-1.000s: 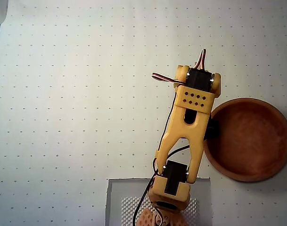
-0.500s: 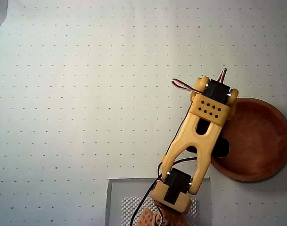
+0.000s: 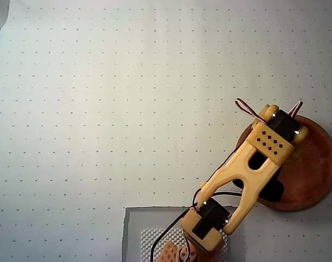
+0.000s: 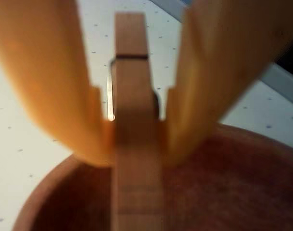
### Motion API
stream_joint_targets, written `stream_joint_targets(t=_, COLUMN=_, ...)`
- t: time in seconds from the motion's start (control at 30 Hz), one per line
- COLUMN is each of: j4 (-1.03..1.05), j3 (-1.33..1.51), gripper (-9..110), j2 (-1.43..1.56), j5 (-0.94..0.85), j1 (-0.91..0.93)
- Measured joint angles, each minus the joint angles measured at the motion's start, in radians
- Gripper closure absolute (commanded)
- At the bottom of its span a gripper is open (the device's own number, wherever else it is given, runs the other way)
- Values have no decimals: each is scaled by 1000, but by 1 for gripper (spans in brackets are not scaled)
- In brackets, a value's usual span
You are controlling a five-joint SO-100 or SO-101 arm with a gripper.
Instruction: Grasp a clothespin and put it in the bowl.
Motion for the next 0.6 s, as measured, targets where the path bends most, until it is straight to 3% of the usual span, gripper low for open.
stream_joint_targets(t=0.6, j4=0, j3=0, gripper=104, j2=-190, j5=-44, j1=98)
